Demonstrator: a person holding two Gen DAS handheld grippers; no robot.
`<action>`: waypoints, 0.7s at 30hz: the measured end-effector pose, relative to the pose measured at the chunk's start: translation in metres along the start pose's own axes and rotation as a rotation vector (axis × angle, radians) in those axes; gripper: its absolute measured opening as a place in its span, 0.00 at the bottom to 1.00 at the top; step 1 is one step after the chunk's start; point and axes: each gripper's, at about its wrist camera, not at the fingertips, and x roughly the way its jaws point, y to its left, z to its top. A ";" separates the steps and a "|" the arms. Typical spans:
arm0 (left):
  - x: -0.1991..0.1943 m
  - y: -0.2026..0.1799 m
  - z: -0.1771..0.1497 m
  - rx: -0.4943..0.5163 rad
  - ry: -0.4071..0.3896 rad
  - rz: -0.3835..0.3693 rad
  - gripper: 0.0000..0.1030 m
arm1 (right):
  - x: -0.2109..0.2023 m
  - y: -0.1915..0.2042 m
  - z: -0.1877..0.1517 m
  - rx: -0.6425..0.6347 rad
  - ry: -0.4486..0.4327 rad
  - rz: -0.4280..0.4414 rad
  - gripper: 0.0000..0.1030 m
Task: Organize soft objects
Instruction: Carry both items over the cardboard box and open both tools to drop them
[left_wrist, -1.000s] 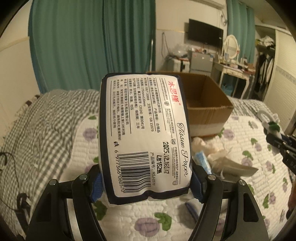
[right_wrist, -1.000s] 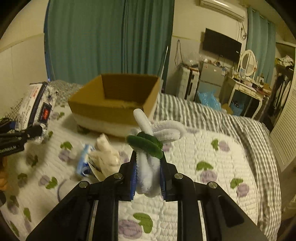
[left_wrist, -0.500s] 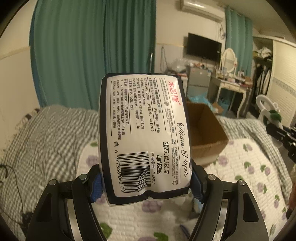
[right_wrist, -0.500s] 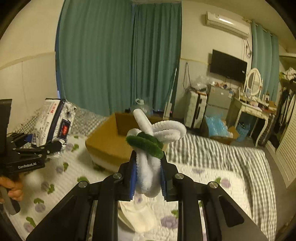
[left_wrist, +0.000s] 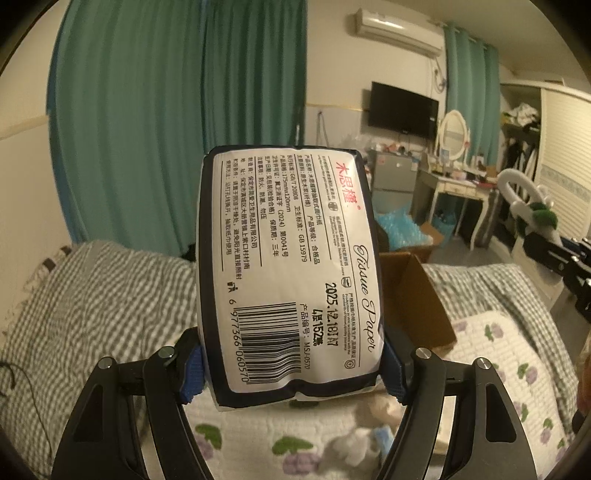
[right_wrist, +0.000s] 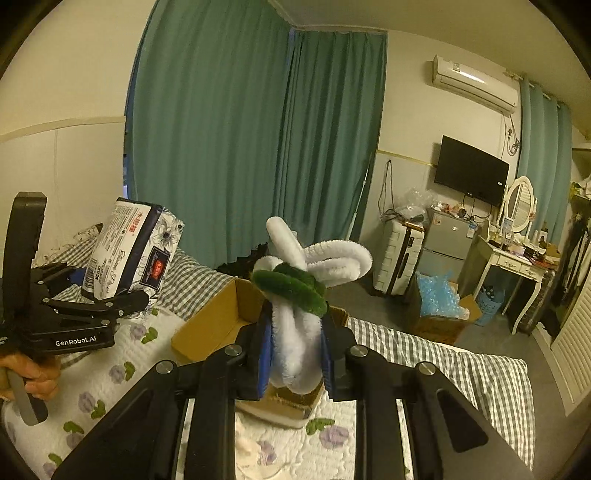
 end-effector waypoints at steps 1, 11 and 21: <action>0.003 -0.001 0.003 0.001 -0.002 0.001 0.72 | 0.005 -0.002 0.002 0.002 0.006 0.002 0.21; 0.063 -0.016 0.020 0.041 0.019 -0.015 0.72 | 0.079 -0.007 0.010 0.017 0.049 0.033 0.21; 0.125 -0.026 0.002 0.063 0.108 -0.045 0.72 | 0.156 -0.015 -0.029 0.025 0.170 0.027 0.21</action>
